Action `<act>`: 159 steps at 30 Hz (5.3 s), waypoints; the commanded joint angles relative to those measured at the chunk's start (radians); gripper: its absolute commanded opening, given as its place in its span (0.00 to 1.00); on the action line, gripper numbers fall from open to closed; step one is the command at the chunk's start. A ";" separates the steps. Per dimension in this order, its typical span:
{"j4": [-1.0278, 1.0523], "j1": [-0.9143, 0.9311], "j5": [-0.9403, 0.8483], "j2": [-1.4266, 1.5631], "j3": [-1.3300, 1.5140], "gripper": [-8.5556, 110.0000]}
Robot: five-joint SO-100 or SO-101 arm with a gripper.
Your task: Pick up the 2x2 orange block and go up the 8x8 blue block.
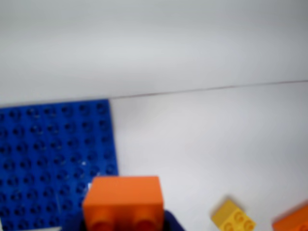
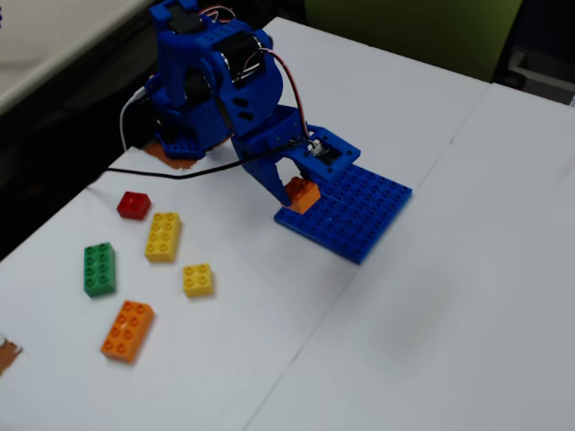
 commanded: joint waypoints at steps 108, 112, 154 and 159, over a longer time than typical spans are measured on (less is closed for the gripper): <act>0.216 -0.279 0.198 -0.129 -0.258 0.07; 0.215 -0.278 0.198 -0.129 -0.258 0.07; 0.224 -0.265 0.253 -0.135 -0.256 0.07; 0.221 -0.264 0.253 -0.133 -0.256 0.07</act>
